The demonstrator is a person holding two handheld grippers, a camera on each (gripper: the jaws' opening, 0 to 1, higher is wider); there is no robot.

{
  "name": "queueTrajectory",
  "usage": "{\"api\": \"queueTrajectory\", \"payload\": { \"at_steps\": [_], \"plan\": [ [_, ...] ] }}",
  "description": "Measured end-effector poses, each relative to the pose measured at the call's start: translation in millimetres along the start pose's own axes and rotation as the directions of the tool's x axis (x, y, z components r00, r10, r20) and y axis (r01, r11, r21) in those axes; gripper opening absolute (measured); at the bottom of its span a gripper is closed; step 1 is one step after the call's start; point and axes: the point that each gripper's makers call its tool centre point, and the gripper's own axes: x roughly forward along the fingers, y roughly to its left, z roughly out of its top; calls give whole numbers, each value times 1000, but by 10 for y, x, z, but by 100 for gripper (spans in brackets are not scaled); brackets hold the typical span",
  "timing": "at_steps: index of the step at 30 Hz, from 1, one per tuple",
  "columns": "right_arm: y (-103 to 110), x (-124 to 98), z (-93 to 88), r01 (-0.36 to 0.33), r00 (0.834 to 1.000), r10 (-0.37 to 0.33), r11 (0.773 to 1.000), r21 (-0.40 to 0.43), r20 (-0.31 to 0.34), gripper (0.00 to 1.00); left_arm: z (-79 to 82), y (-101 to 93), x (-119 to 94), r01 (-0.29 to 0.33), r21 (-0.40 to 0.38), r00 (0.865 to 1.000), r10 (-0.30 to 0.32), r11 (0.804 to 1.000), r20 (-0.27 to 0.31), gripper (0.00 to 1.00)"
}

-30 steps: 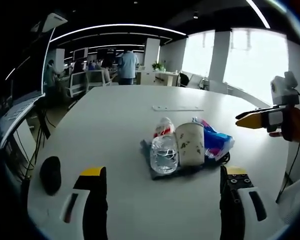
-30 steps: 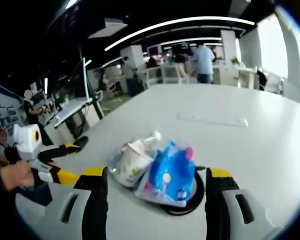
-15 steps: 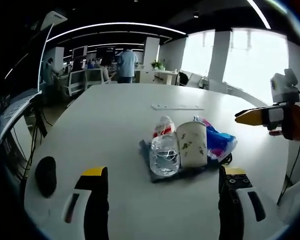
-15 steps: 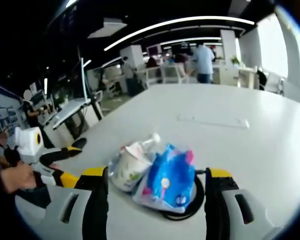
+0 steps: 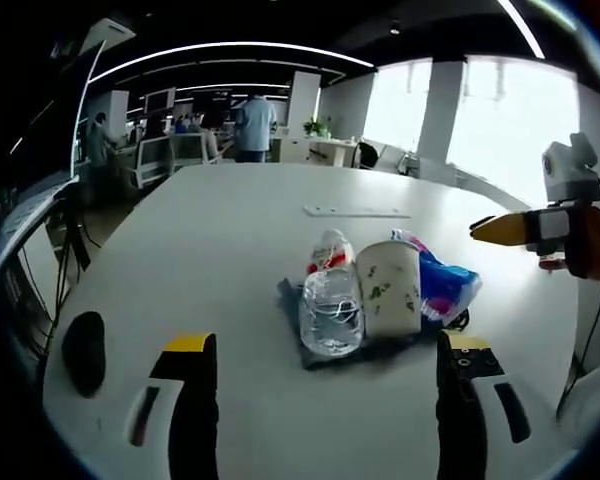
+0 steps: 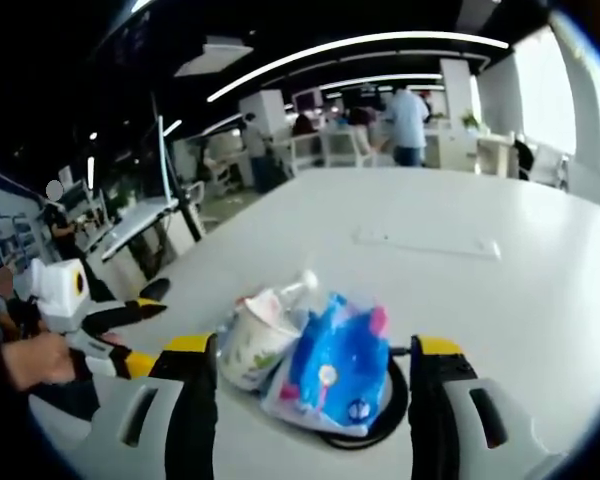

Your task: Arrange the tabletop items into an orderly group along one side of the table until the central work area is clear of visible clutter.

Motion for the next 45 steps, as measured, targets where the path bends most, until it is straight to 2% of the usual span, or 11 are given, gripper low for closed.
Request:
{"api": "queueTrajectory", "payload": {
  "at_steps": [18, 31, 45],
  "plan": [
    [-49, 79, 21, -1, 1000, 1, 1000, 5, -5, 76, -26, 15, 136, 7, -14, 1000, -7, 1000, -15, 89],
    [-75, 163, 87, 2, 1000, -2, 1000, 10, 0, 74, -43, 125, 268, -4, -25, 1000, 3, 1000, -31, 89],
    [-107, 221, 73, 6, 1000, -6, 1000, 21, -7, 73, -44, 203, 413, -15, -23, 999, 14, 1000, -49, 88]
  ]
}}
